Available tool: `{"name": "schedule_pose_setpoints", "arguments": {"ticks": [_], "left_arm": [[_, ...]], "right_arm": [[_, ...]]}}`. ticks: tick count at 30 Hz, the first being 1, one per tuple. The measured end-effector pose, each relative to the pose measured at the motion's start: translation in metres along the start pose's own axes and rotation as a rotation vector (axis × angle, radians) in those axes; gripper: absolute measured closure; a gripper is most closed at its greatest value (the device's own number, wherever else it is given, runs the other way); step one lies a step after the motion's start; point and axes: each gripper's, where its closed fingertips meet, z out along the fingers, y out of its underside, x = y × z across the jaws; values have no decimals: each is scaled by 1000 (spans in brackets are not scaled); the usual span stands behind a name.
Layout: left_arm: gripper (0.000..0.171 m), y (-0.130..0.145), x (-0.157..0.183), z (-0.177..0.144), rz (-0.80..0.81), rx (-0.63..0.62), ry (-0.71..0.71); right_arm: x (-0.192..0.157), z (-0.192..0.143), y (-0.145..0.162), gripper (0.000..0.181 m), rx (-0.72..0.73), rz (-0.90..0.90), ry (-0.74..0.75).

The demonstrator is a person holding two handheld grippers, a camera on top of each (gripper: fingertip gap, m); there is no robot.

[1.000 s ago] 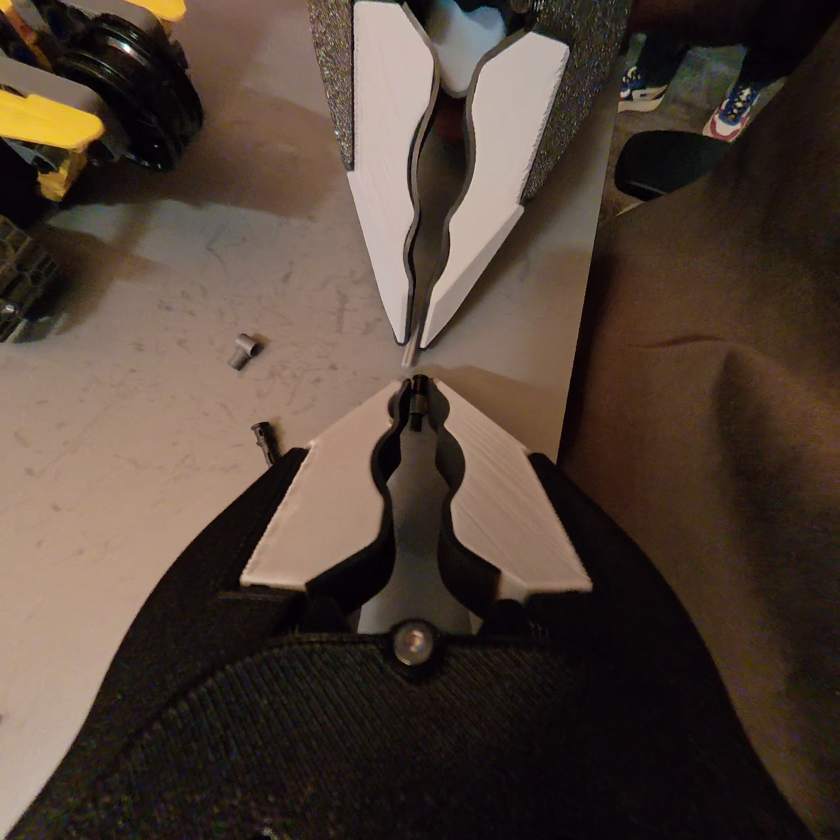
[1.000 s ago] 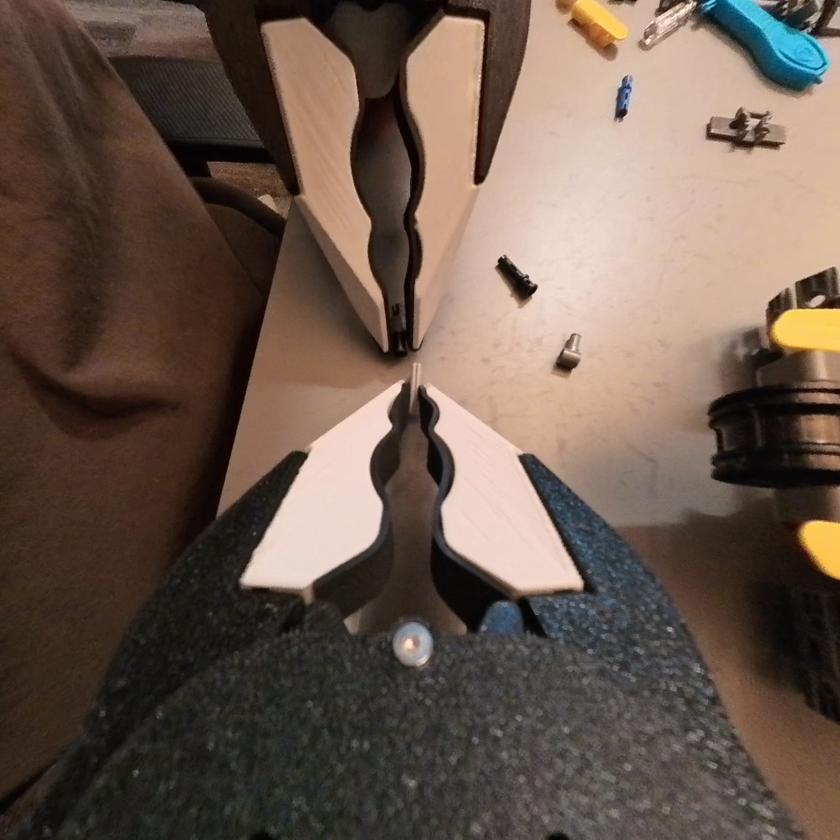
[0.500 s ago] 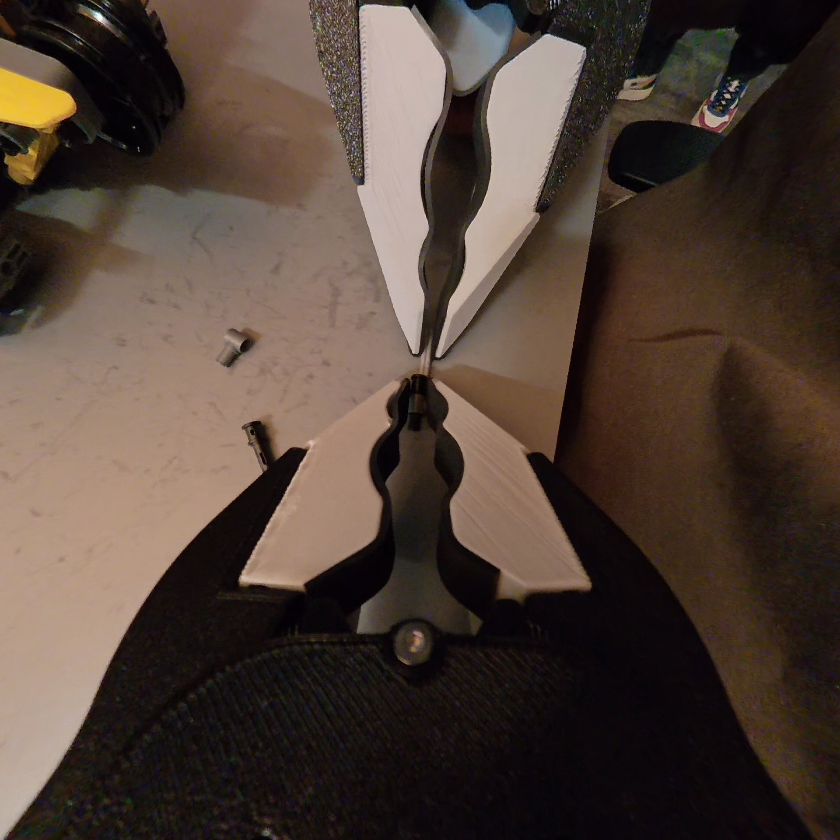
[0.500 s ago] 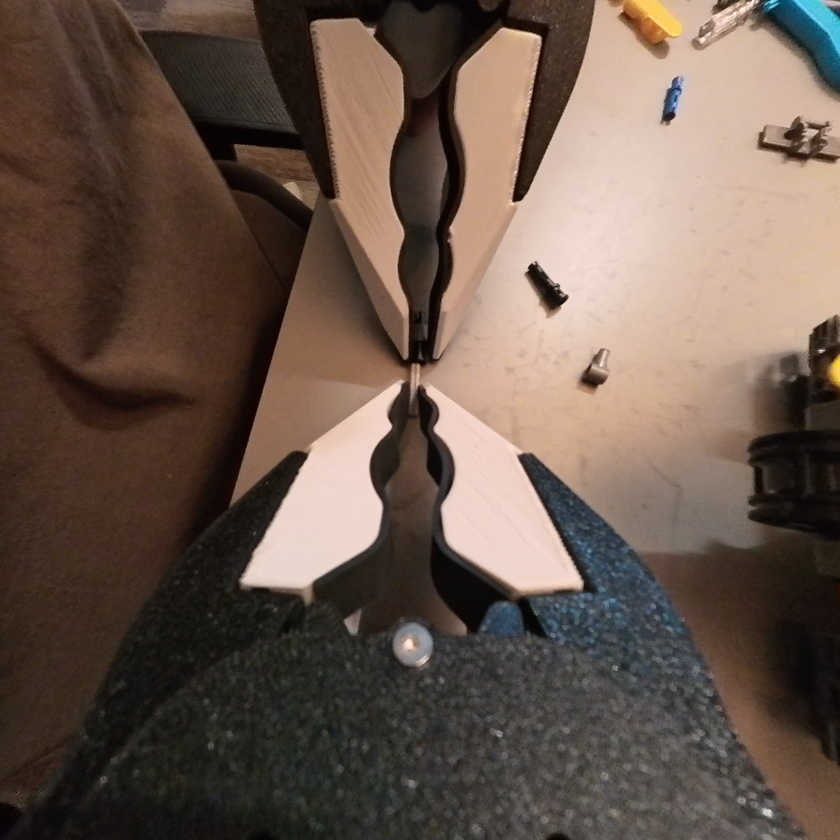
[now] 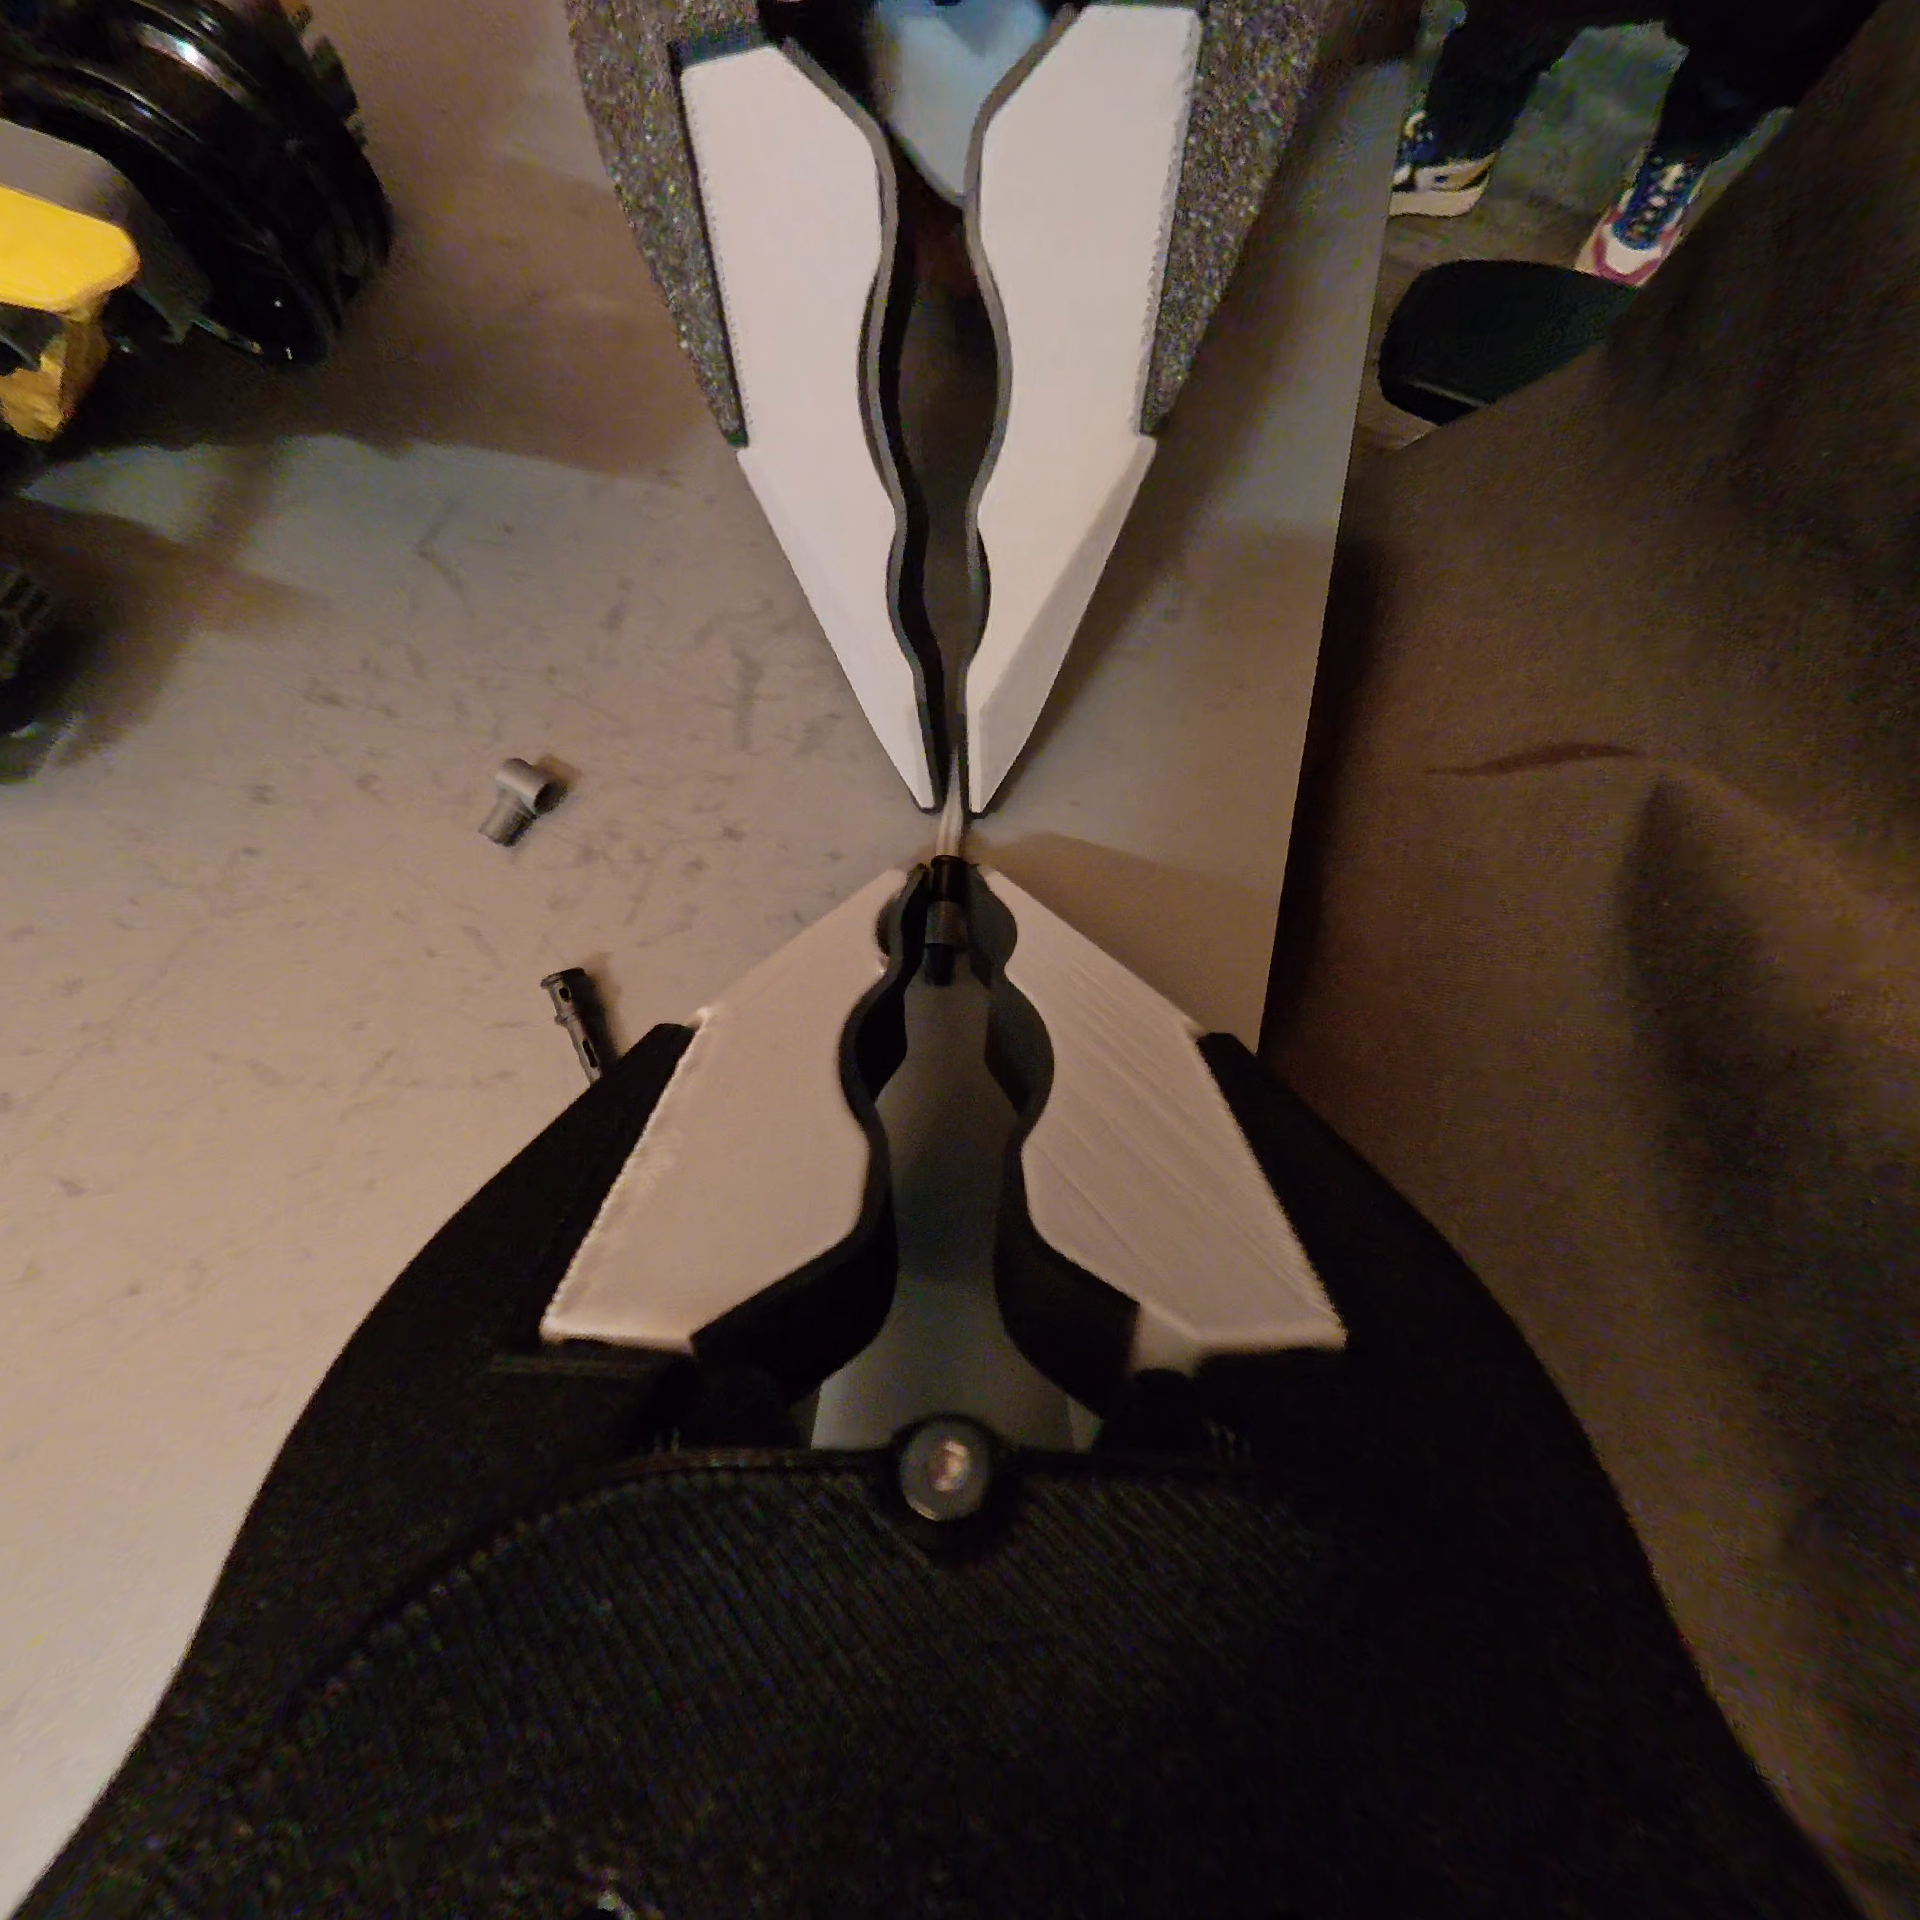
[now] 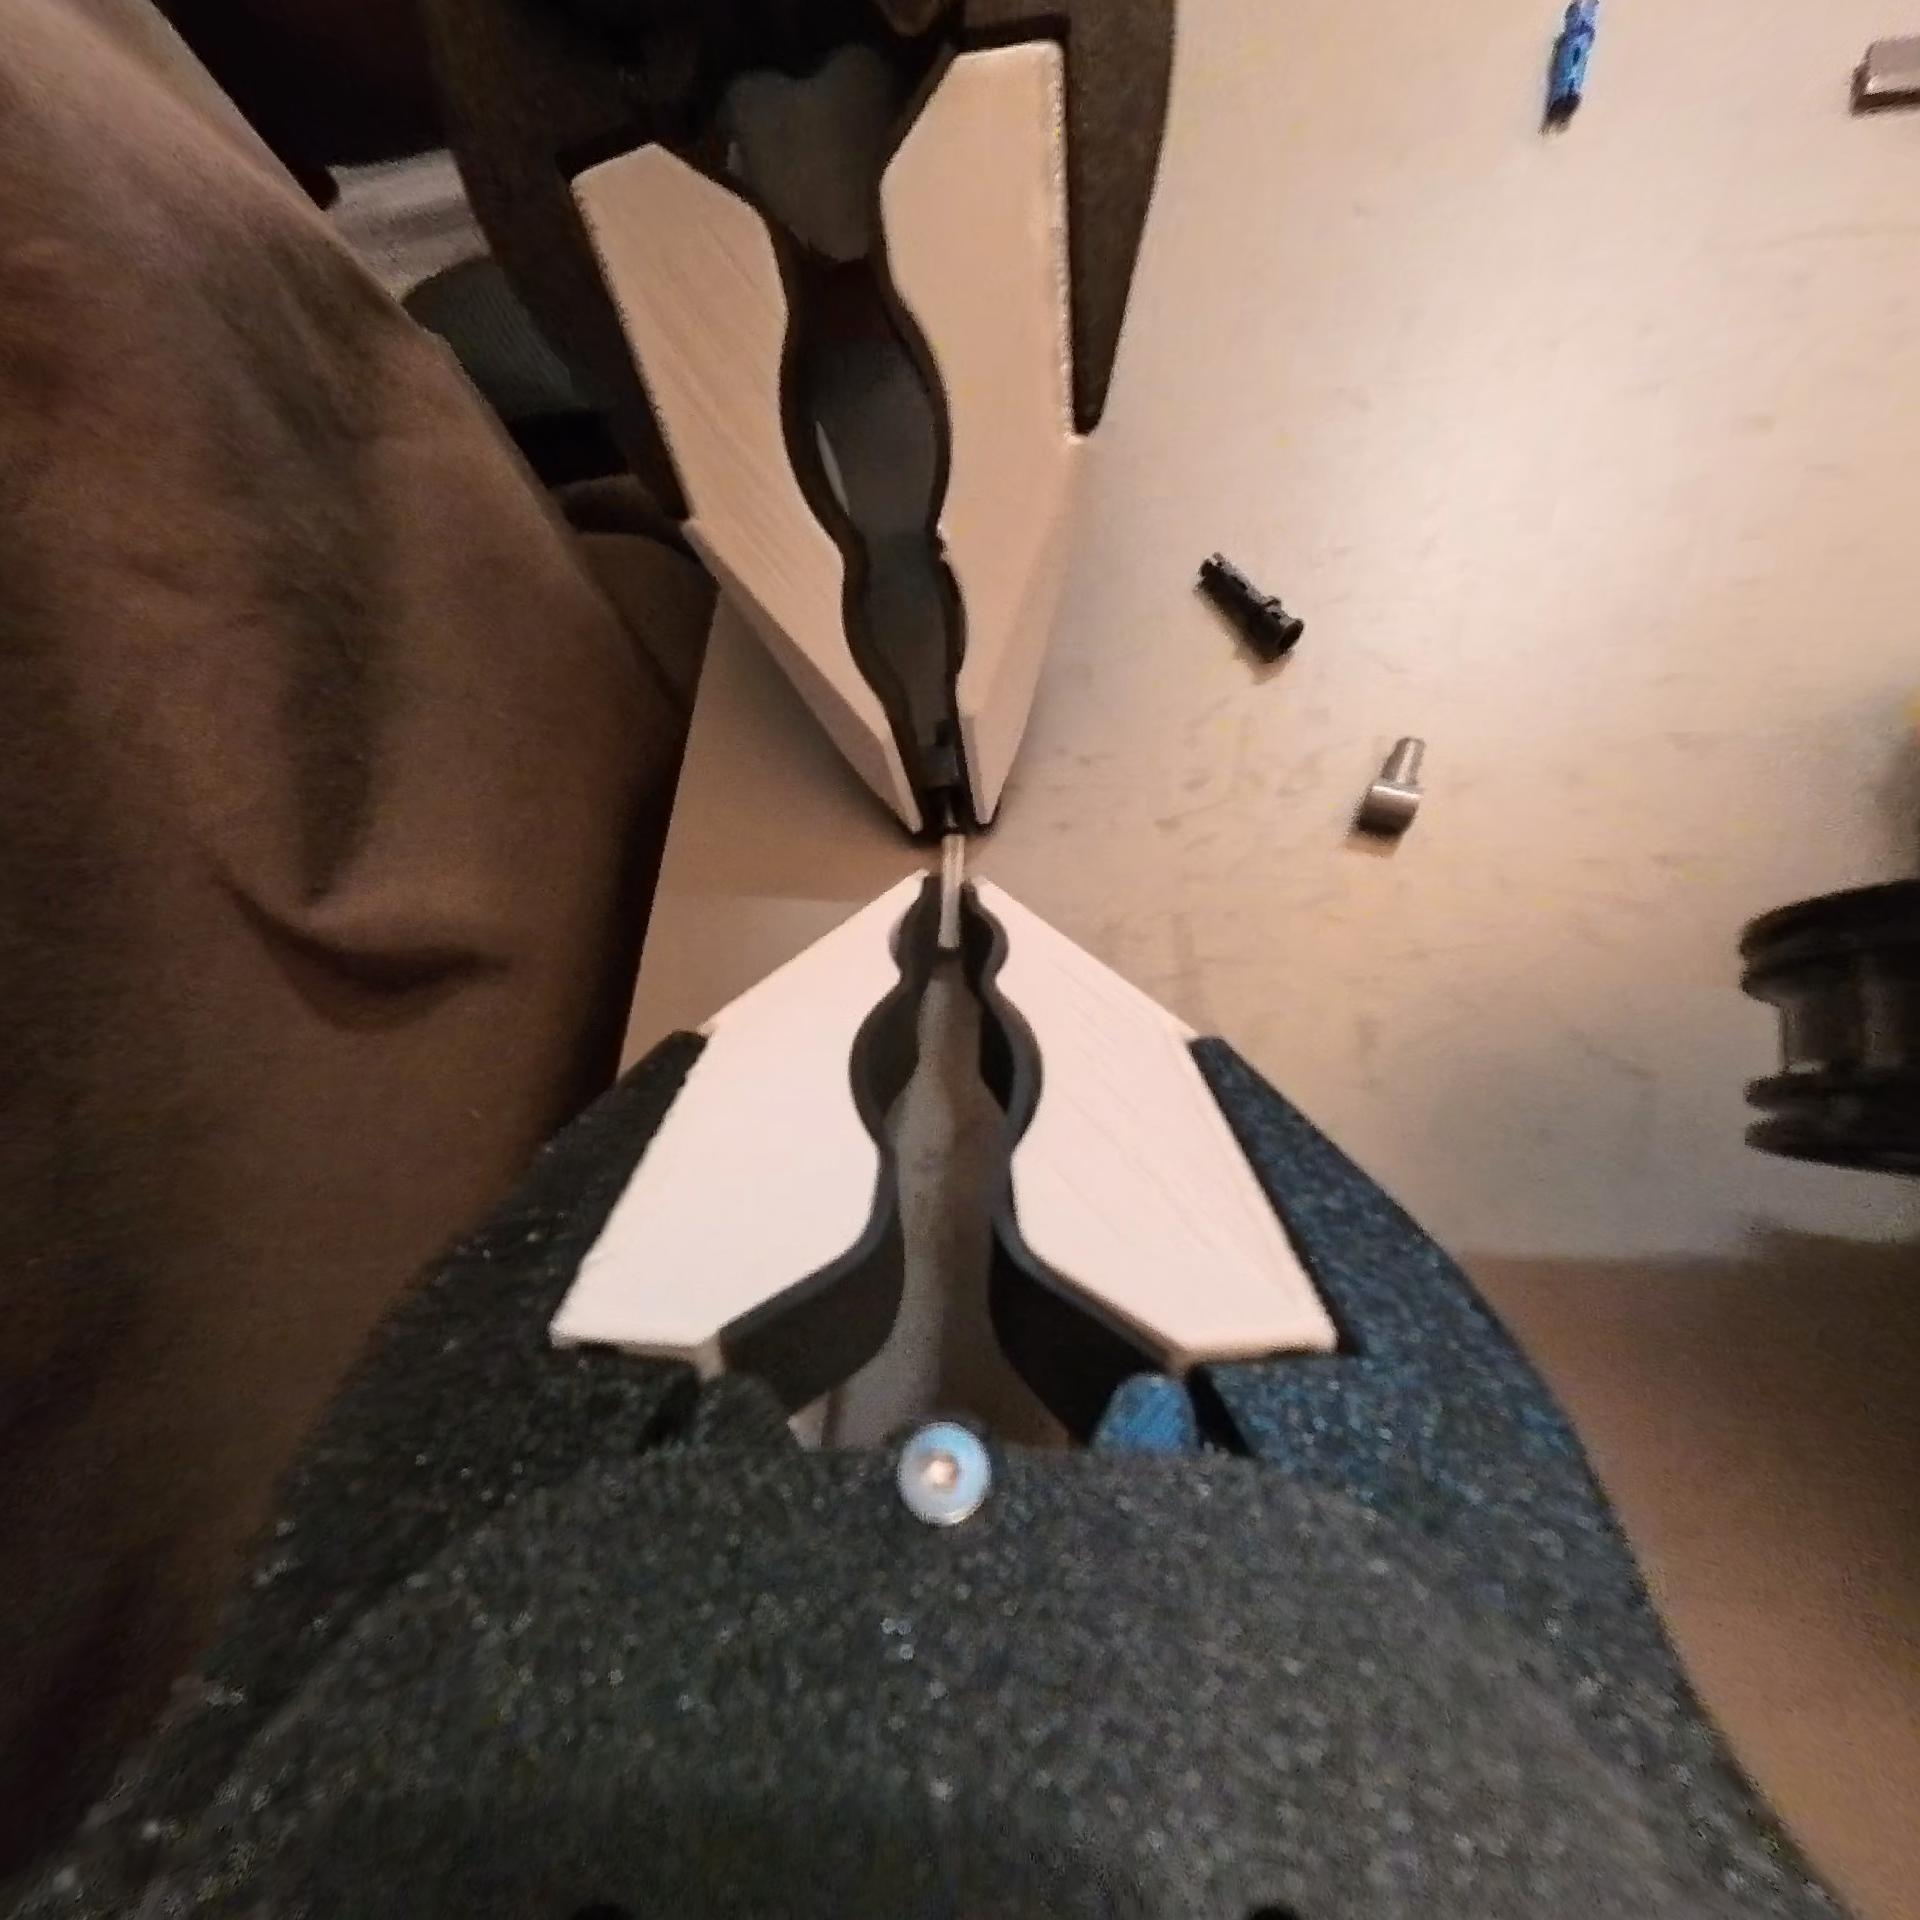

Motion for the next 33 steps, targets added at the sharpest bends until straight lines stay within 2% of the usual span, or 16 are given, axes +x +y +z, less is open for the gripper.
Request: {"name": "schedule_pose_setpoints", "arguments": {"ticks": [9,19,23,26,33], "left_arm": [[167,1,9,1,66,-8,16],[167,1,10,1,77,-9,20],[167,2,10,1,63,-9,33],[167,1,10,1,57,-10,38],[167,2,10,1,51,-11,43]], "right_arm": [[-9,2,1,179,10,124,-92],[-10,4,0,178,4,63,-27],[-9,-2,3,160,5,9,49],[-4,-7,7,165,3,-37,116],[-9,-2,7,178,-10,-83,124]]}}
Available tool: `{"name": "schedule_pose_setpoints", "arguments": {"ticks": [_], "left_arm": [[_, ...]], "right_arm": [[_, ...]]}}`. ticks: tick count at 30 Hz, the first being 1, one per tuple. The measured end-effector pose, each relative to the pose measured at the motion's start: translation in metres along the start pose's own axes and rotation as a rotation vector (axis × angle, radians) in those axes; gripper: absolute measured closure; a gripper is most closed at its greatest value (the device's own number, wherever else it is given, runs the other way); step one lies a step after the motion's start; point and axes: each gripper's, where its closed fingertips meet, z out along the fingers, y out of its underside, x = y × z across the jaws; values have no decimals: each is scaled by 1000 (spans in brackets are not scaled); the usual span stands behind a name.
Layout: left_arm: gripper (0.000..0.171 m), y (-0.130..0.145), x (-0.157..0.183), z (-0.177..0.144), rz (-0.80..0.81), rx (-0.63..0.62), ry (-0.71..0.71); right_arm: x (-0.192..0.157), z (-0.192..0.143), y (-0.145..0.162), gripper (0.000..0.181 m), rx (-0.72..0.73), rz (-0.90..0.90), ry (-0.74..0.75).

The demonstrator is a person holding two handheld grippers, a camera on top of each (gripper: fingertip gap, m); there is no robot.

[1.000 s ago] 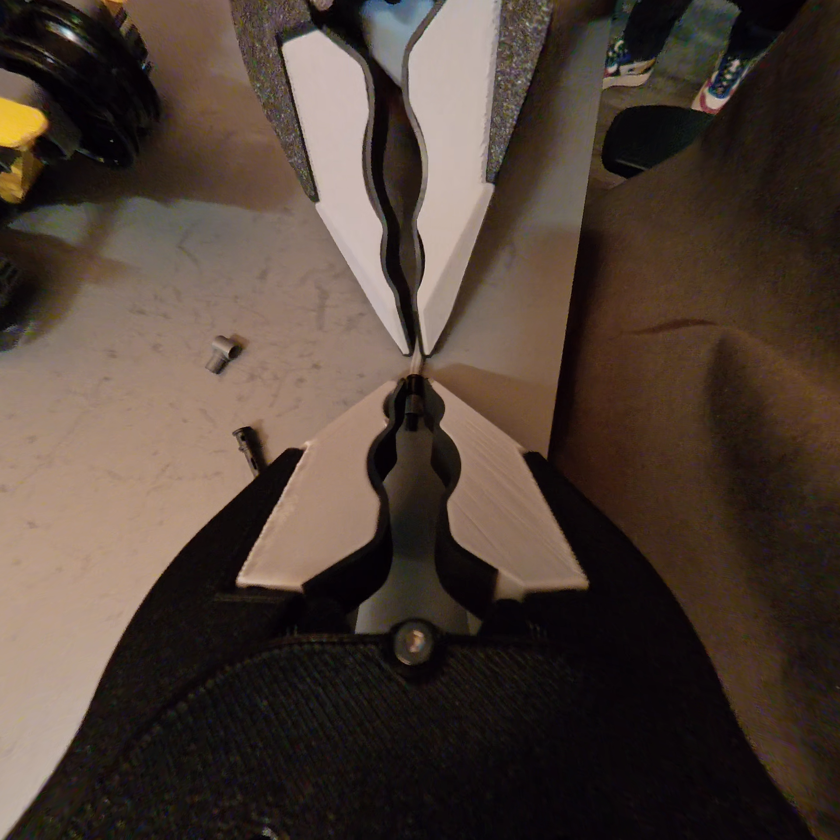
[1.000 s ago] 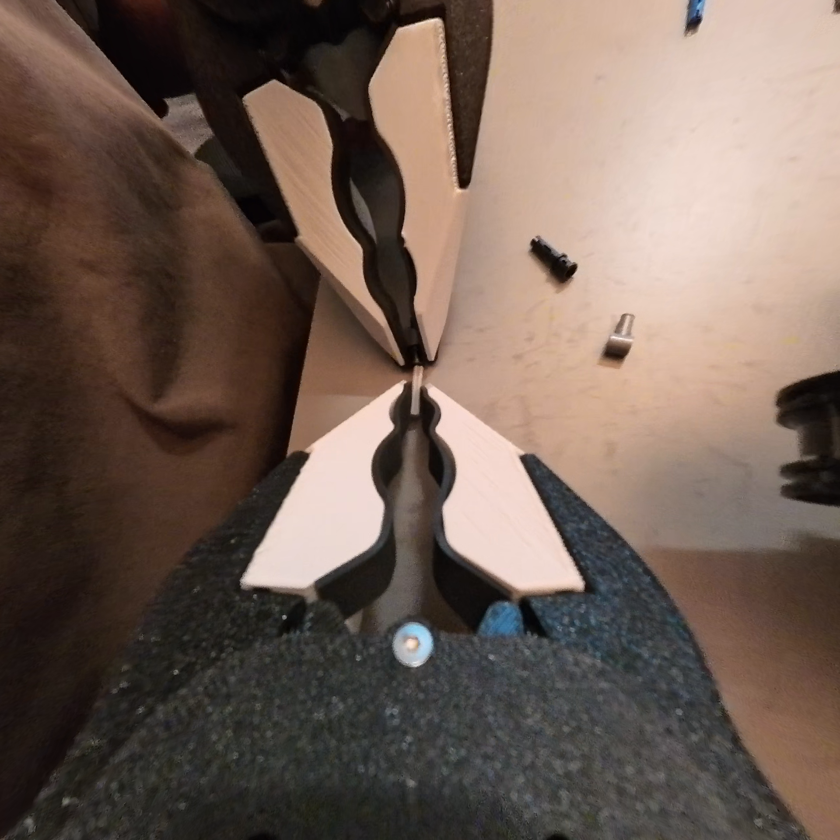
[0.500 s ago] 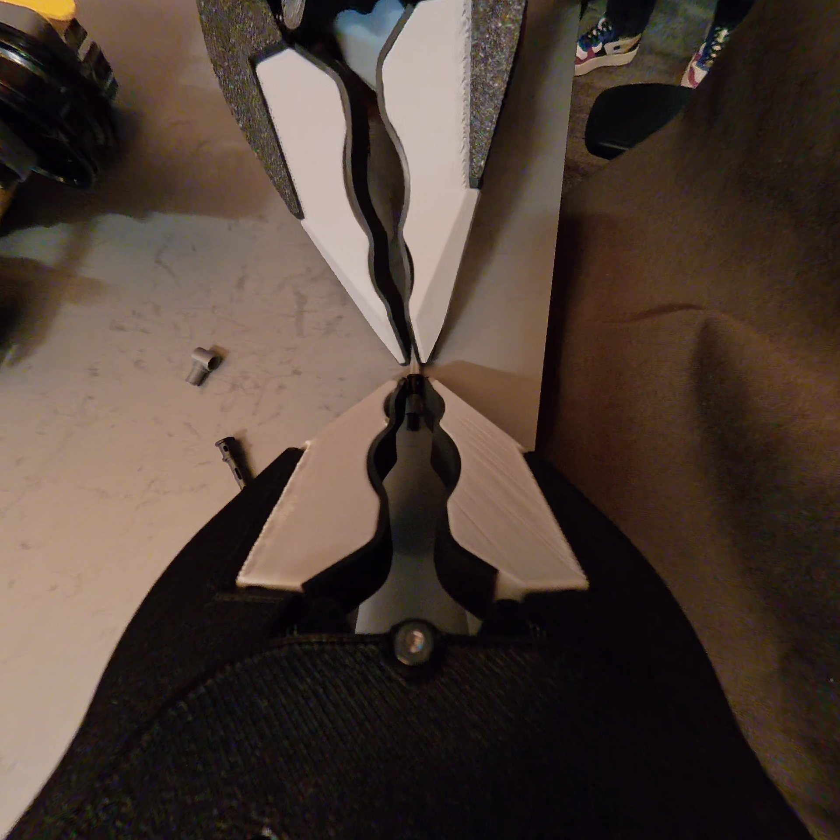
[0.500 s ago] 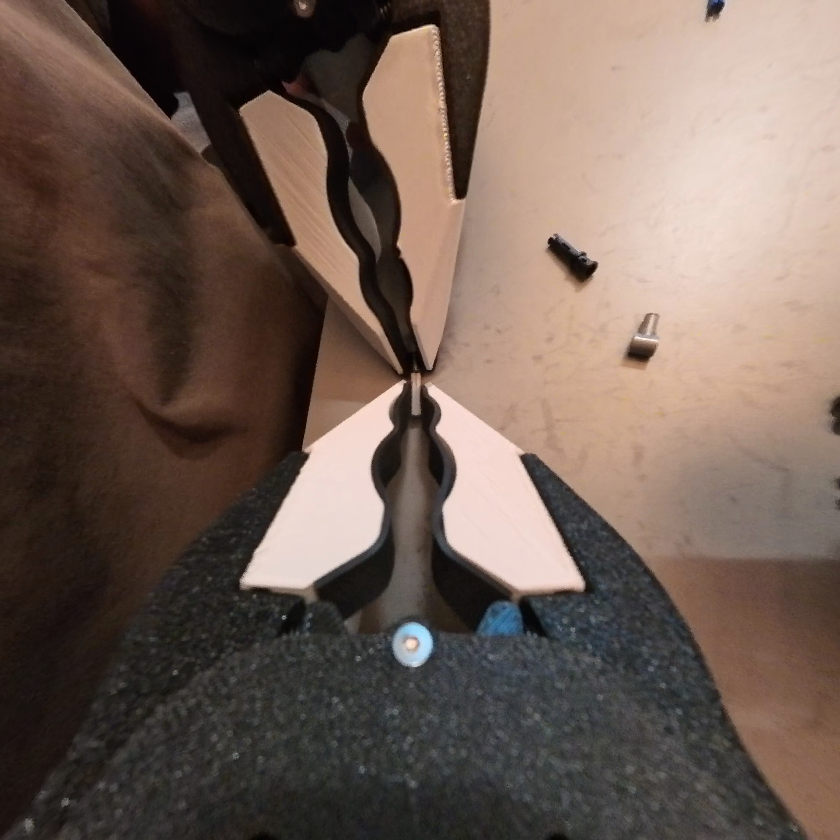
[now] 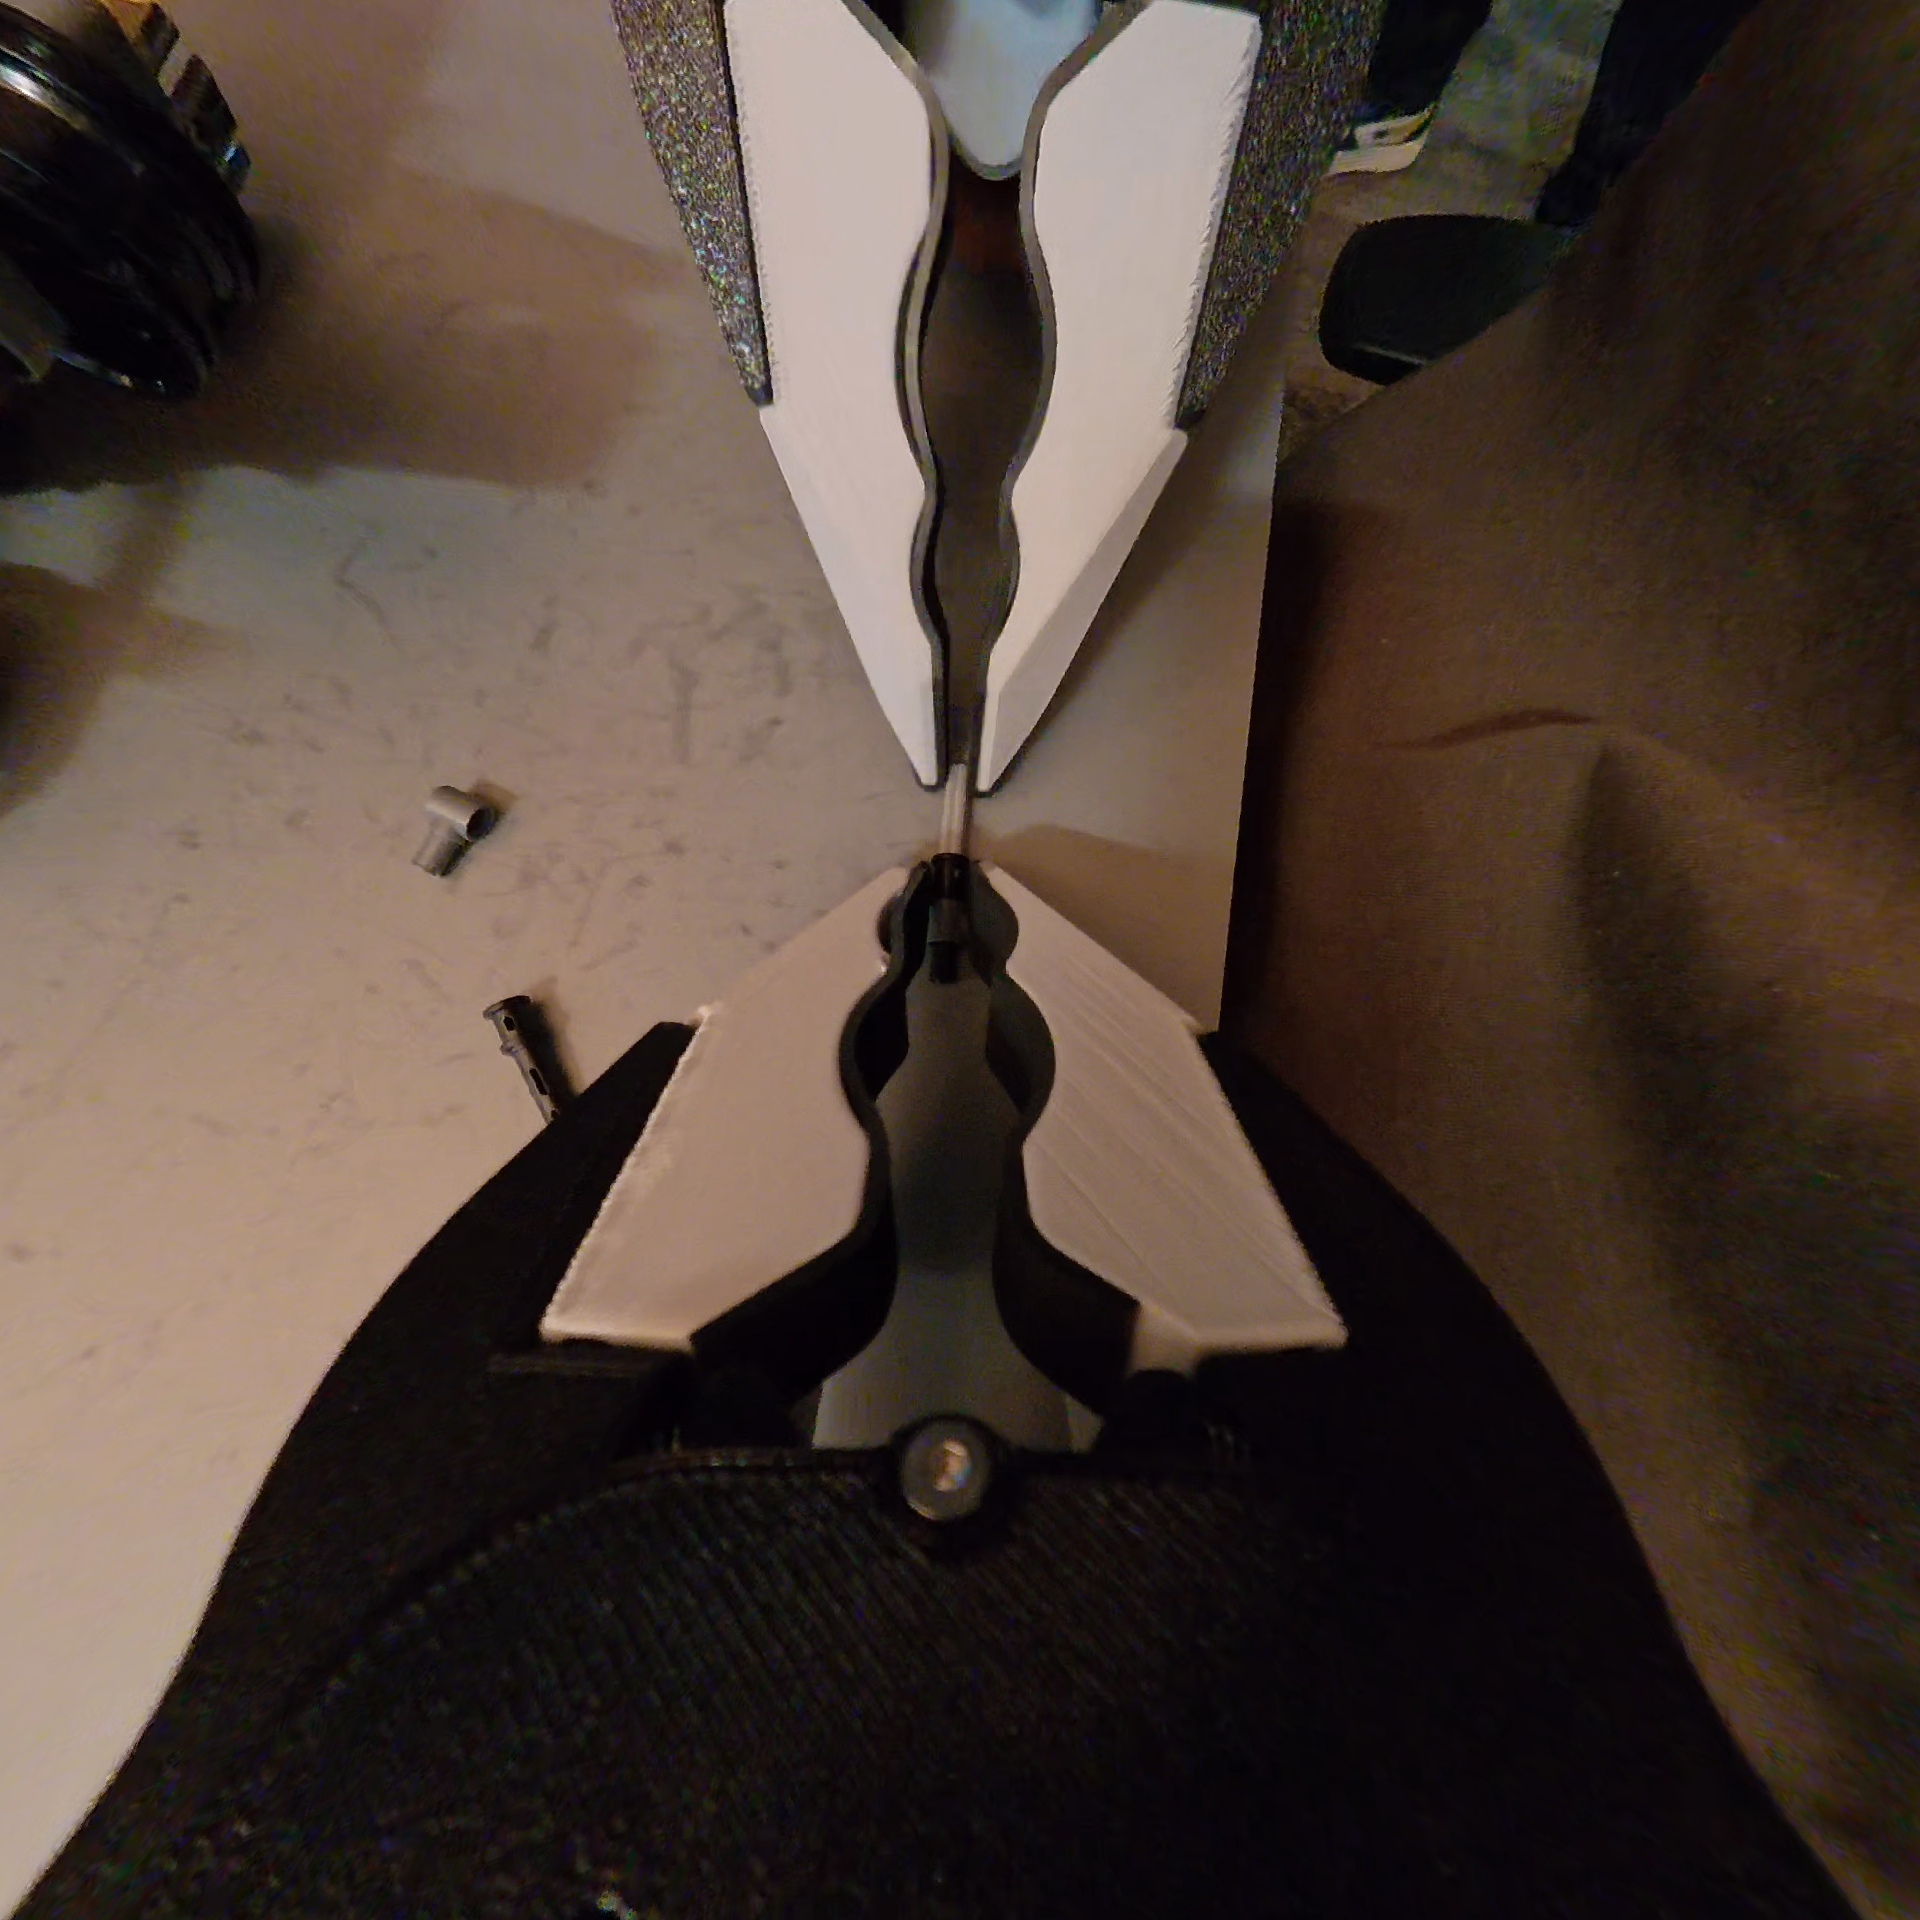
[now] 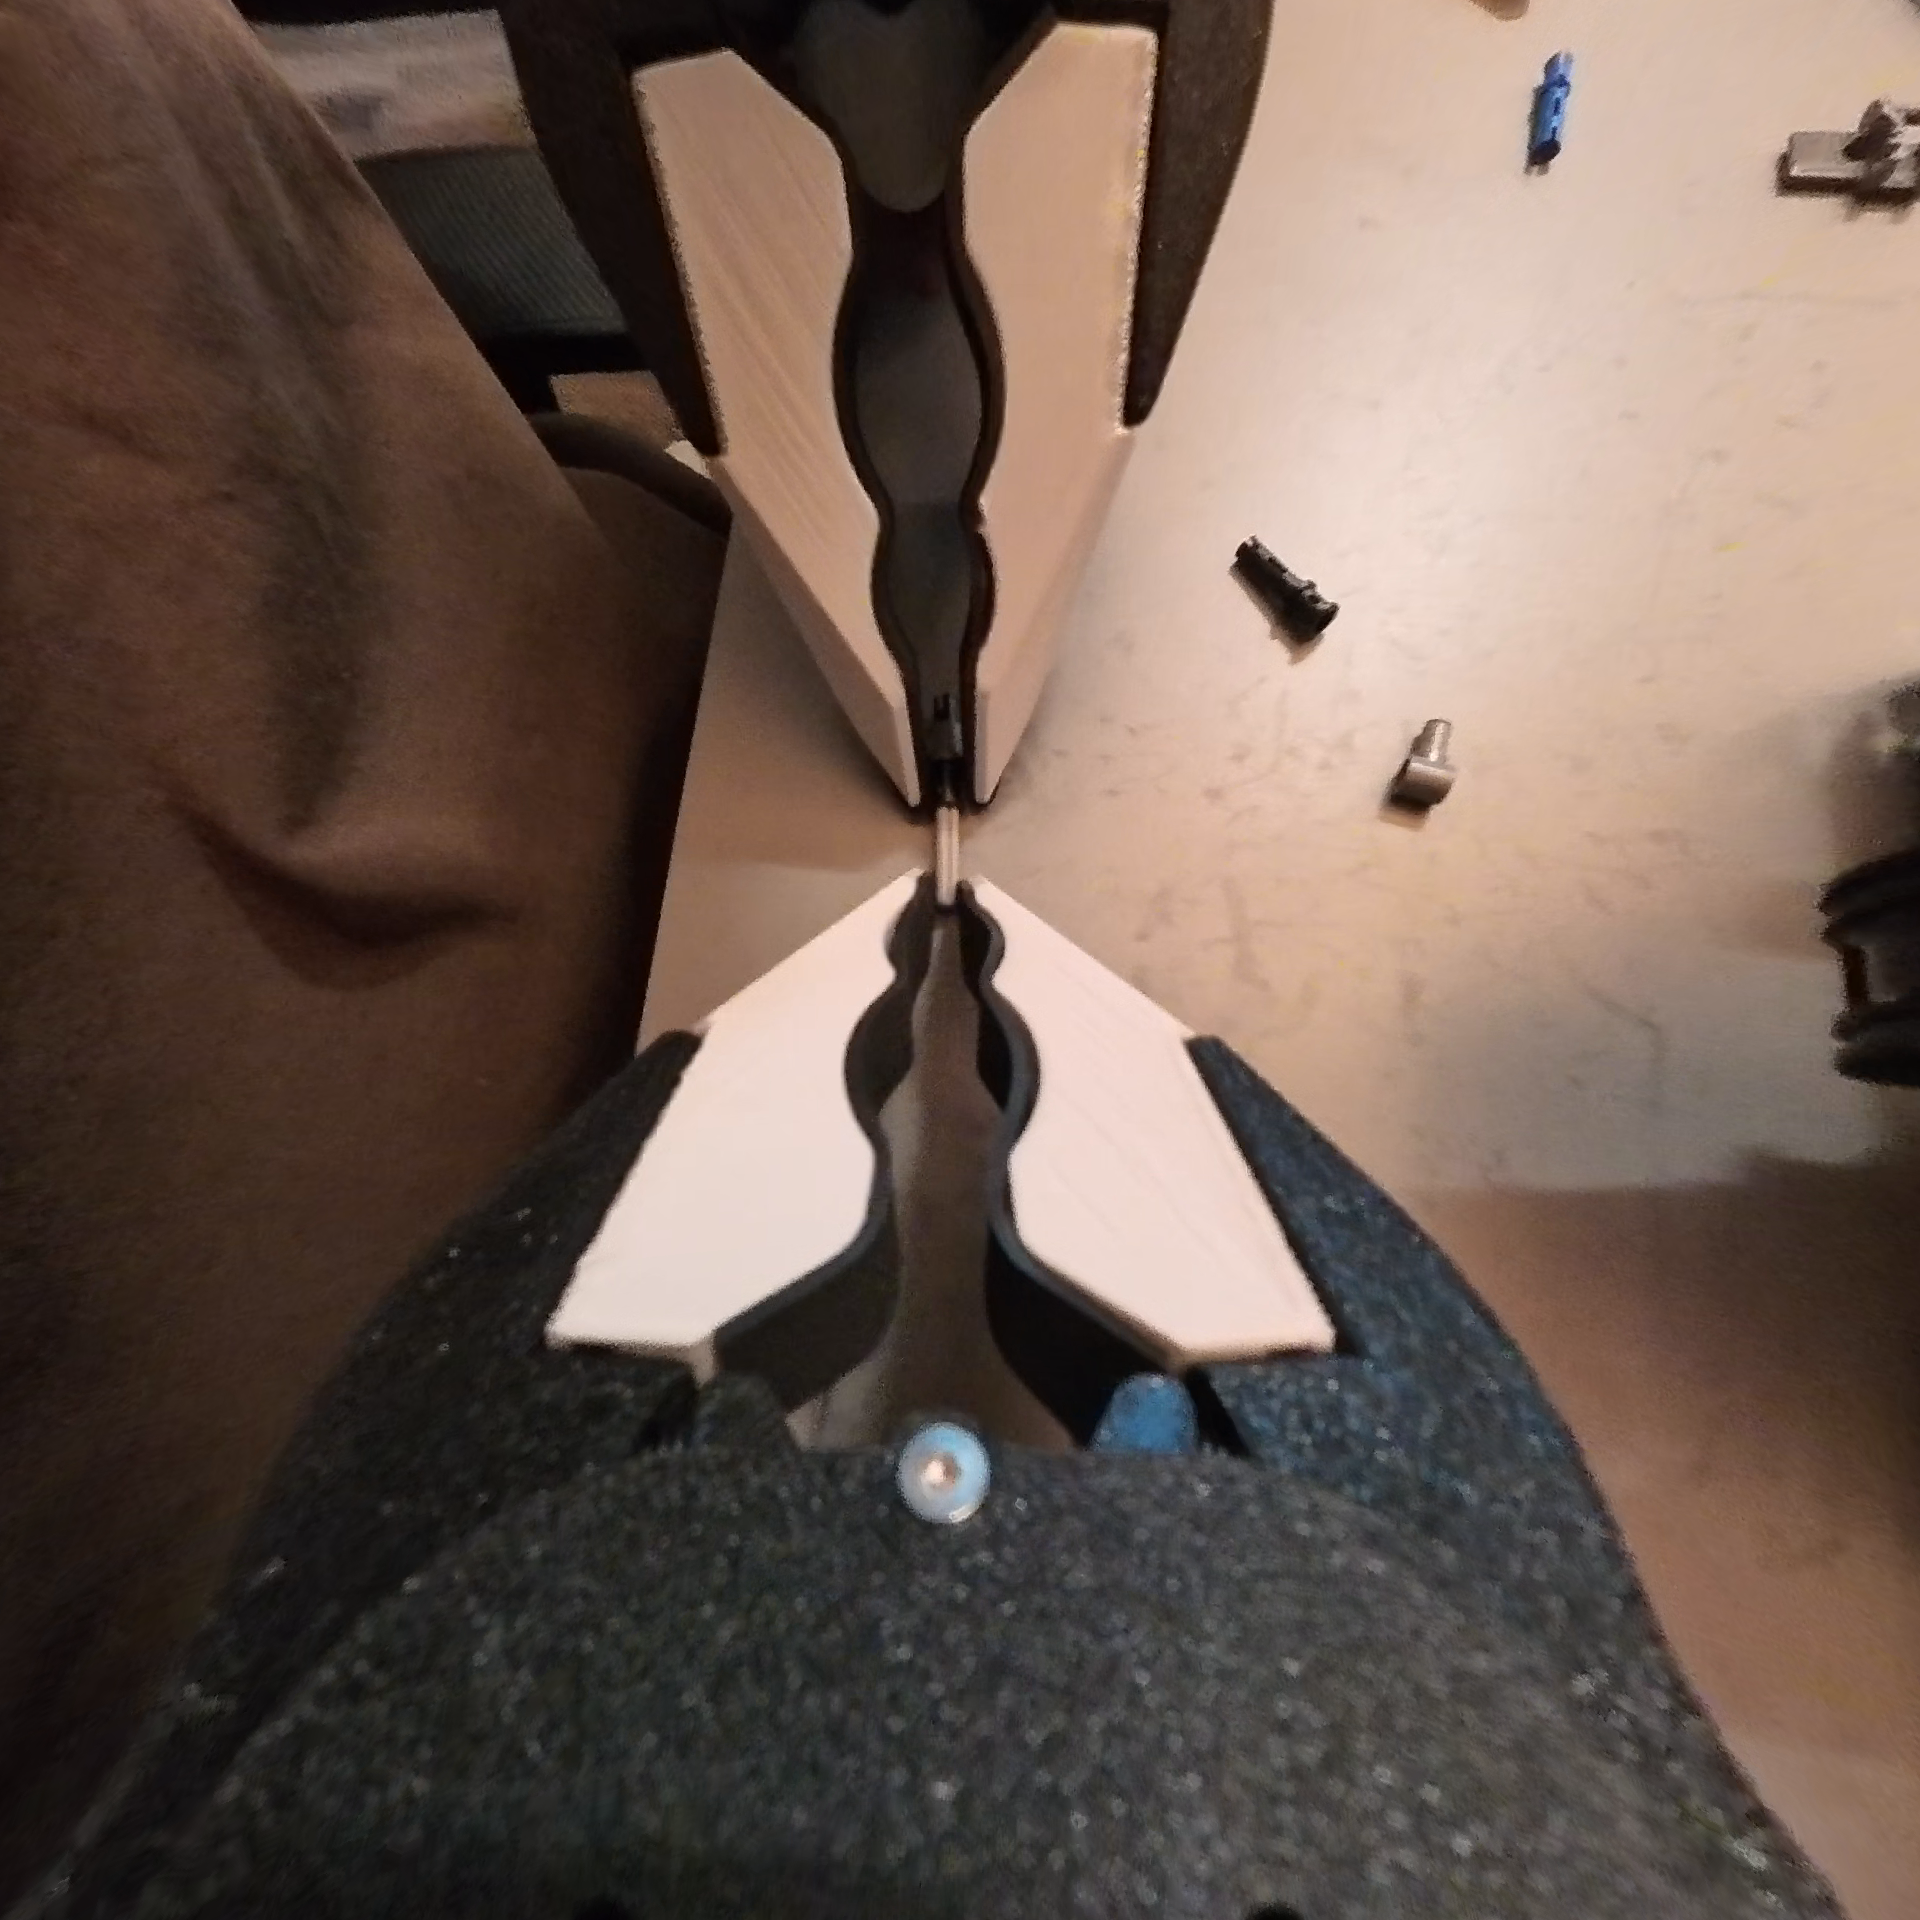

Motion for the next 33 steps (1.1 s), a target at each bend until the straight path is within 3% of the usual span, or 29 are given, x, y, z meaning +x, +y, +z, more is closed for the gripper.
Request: {"name": "schedule_pose_setpoints", "arguments": {"ticks": [25,28,33], "left_arm": [[168,0,-1,0,29,0,-28],[167,-1,-2,0,17,3,-30],[167,1,-9,-7,-22,25,-68]], "right_arm": [[0,6,-7,177,-38,24,28],[2,4,-7,161,-24,29,59],[25,-8,-11,154,50,82,182]]}}
